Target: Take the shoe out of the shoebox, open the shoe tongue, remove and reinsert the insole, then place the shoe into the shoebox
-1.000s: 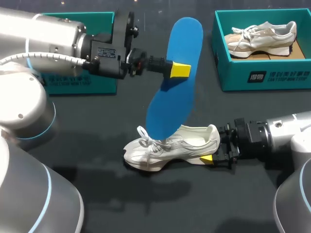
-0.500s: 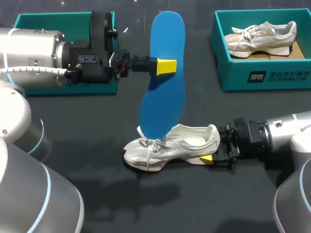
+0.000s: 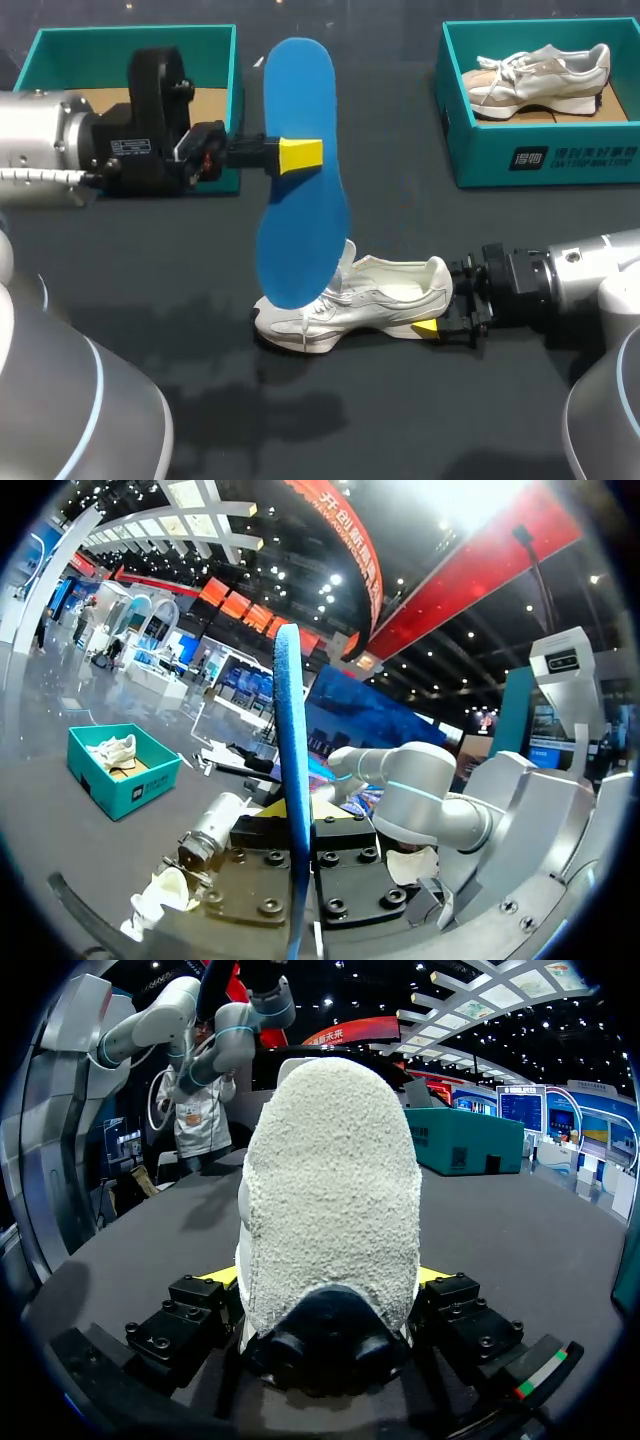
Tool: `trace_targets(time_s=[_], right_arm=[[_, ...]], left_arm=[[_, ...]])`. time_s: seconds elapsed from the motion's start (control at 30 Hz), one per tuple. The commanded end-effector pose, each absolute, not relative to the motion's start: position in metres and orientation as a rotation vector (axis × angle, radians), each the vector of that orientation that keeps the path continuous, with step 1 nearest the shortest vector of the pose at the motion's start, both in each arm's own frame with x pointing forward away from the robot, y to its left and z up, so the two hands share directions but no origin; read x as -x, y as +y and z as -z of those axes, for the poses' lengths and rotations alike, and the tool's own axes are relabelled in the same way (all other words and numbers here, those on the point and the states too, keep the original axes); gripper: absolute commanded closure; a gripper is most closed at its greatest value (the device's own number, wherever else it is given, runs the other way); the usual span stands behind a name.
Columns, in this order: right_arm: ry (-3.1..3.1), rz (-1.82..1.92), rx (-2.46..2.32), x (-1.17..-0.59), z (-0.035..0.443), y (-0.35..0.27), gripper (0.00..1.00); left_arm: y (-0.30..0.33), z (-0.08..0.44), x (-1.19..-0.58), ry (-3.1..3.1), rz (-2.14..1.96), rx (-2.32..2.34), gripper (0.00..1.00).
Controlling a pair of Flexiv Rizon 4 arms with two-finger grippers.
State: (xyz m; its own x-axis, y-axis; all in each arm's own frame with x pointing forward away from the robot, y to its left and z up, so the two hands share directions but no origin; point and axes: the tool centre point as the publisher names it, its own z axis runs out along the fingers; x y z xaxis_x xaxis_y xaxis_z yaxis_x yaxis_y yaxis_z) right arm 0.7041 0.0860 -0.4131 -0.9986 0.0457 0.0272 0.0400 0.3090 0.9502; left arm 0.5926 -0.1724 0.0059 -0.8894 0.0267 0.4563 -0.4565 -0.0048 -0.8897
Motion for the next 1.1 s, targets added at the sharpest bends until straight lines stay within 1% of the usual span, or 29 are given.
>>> trace_targets(time_s=[0.03, 0.43, 0.97, 1.0, 1.03, 1.07, 1.1], right_arm=[[2.541, -1.837, -0.084, -0.703, 0.414, 0.086, 1.0], [2.561, -1.826, -0.064, -0.706, 0.413, 0.086, 1.0], [2.594, -1.809, -0.072, -0.706, 0.414, 0.082, 1.0], [2.6, -1.804, -0.076, -0.706, 0.414, 0.081, 0.95], [2.606, -1.798, -0.081, -0.706, 0.414, 0.081, 0.66], [2.615, -1.789, -0.085, -0.706, 0.414, 0.08, 0.25], [2.62, -1.78, -0.092, -0.705, 0.414, 0.079, 0.0]], left_arm=[[-0.169, -0.005, -0.588, -1.937, -1.963, -0.45, 1.0], [-0.169, -0.005, -0.588, -1.937, -1.963, -0.45, 1.0], [-0.189, -0.004, -0.582, -1.927, -1.946, -0.494, 1.0], [-0.189, -0.004, -0.582, -1.927, -1.946, -0.494, 1.0], [-0.189, -0.004, -0.582, -1.927, -1.946, -0.494, 1.0], [-0.189, -0.004, -0.582, -1.927, -1.946, -0.494, 1.0], [-0.189, -0.004, -0.582, -1.927, -1.946, -0.494, 1.0]])
